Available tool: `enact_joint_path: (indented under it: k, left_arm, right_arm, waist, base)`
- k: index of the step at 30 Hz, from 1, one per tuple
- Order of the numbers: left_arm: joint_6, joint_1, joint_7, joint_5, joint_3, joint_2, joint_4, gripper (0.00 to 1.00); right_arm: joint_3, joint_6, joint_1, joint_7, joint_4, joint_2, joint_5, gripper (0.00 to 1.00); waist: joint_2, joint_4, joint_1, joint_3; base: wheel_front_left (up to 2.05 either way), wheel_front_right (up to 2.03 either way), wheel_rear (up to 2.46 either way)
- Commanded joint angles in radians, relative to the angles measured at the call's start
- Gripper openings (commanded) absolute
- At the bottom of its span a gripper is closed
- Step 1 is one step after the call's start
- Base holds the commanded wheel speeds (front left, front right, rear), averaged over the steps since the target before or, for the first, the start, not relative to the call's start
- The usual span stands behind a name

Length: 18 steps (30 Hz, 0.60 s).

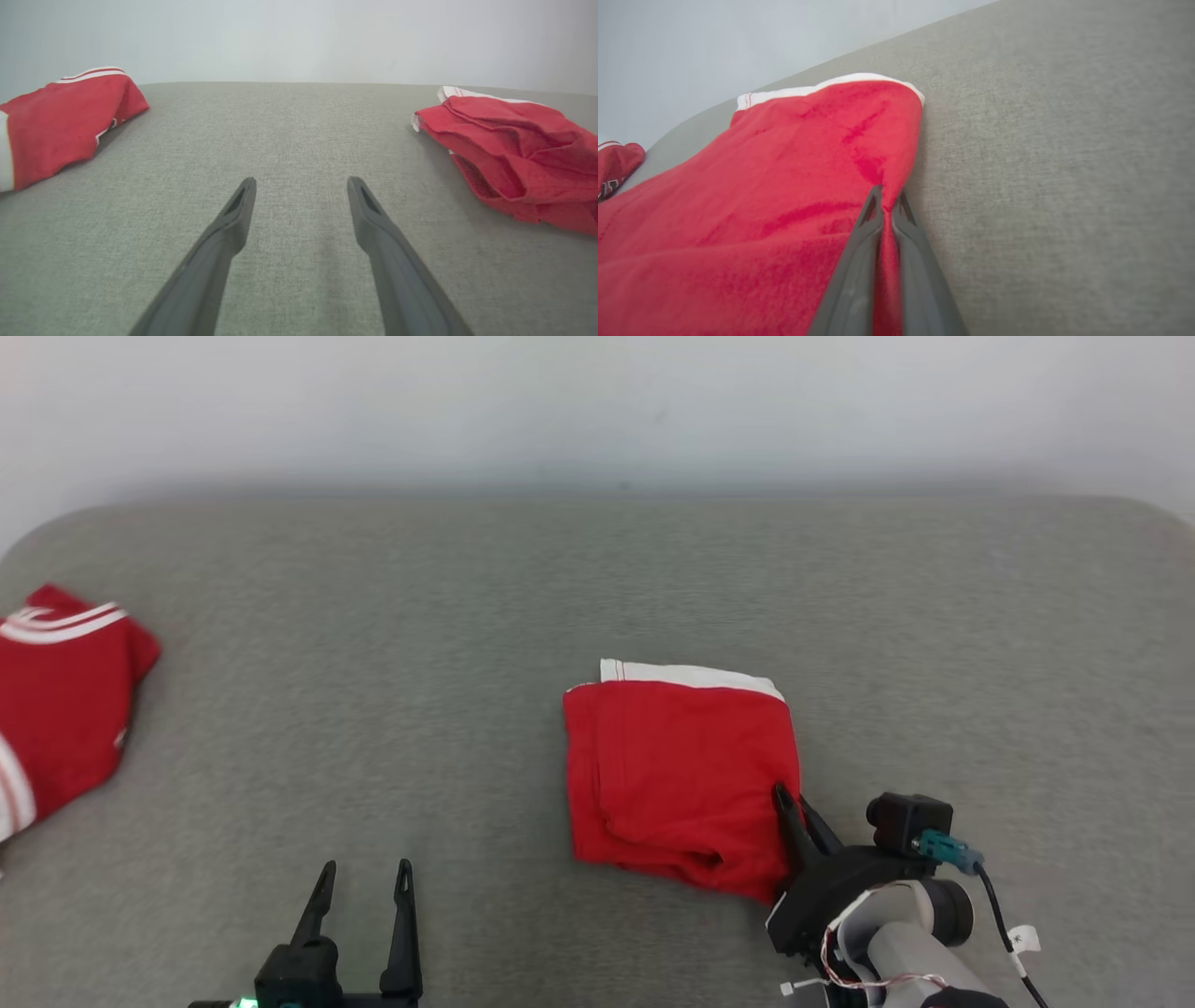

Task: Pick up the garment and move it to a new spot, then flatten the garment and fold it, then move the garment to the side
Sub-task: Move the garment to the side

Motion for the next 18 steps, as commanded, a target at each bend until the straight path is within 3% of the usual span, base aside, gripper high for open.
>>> enact_joint_path:
  k: [1, 8, 12, 18]
  left_arm:
    - [-0.003, 0.005, -0.003, 0.004, 0.005, 0.000, -0.004, 1.00]
    - [-0.014, -0.019, -0.003, 0.008, -0.006, 0.000, -0.012, 1.00]
    - [-0.021, -0.035, -0.003, 0.012, -0.008, 0.000, -0.016, 1.00]
    - [-0.050, -0.090, -0.003, 0.036, -0.045, 0.002, 0.014, 1.00]
  right_arm:
    - [-0.007, -0.002, 0.024, -0.004, -0.009, -0.001, -0.013, 0.00]
    - [-0.028, -0.002, 0.067, -0.004, -0.033, 0.004, -0.052, 0.00]
    - [0.018, -0.002, 0.060, -0.005, -0.039, 0.007, -0.047, 0.00]
    - [0.019, -0.002, 0.031, -0.005, -0.061, 0.007, -0.049, 0.00]
  waist:
    - [-0.0001, -0.156, 0.0000, -0.035]
    - [-0.0001, -0.396, 0.0000, -0.028]
    - [-0.0001, -0.510, 0.0000, -0.014]
    - [-0.0001, -0.546, 0.0000, 0.033]
  base:
    - [0.00, 0.00, 0.00]
    - [0.00, 0.00, 0.00]
    - [0.00, 0.00, 0.00]
    - [0.00, 0.00, 0.00]
